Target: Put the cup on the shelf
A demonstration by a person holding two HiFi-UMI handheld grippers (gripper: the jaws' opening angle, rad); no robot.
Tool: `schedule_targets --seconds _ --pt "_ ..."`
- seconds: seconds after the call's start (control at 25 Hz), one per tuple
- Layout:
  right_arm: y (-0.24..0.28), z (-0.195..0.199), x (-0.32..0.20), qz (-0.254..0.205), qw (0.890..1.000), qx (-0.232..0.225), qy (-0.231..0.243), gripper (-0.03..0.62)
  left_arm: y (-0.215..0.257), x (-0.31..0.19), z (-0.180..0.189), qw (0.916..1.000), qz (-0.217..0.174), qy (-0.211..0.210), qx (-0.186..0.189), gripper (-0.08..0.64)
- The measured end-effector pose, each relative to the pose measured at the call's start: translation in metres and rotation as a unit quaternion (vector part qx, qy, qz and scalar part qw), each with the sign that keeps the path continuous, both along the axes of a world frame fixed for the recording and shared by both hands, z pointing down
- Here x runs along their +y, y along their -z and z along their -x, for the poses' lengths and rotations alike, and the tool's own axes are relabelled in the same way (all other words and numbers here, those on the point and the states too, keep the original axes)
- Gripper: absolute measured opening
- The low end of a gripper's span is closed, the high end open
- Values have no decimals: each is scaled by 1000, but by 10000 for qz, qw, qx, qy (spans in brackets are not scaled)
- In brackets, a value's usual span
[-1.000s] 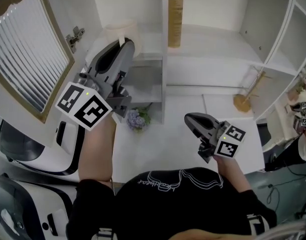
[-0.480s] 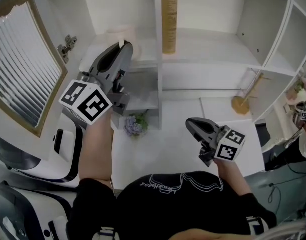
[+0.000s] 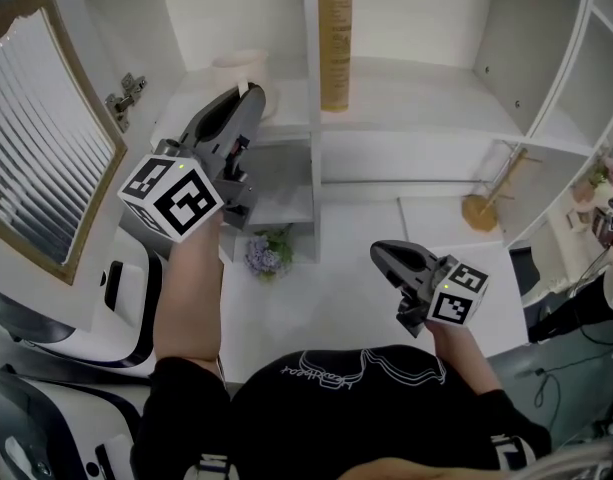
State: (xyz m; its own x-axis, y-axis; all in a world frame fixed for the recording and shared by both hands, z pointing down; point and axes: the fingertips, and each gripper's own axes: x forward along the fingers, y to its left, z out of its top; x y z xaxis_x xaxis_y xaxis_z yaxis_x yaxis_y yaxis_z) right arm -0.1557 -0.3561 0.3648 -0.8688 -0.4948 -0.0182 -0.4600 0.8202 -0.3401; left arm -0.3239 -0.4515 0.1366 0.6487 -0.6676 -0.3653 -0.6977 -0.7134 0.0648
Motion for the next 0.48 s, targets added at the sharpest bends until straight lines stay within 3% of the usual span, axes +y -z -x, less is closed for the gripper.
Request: schedule_targets --seconds 0.32,0.48 --pt "-4 1 -1 64 10000 -25 42 6 -9 -12 -3 9993 332 -4 -189 40" --pt "-6 5 0 102 9999 -57 106 6 -10 -12 -3 9992 279 -2 -301 40"
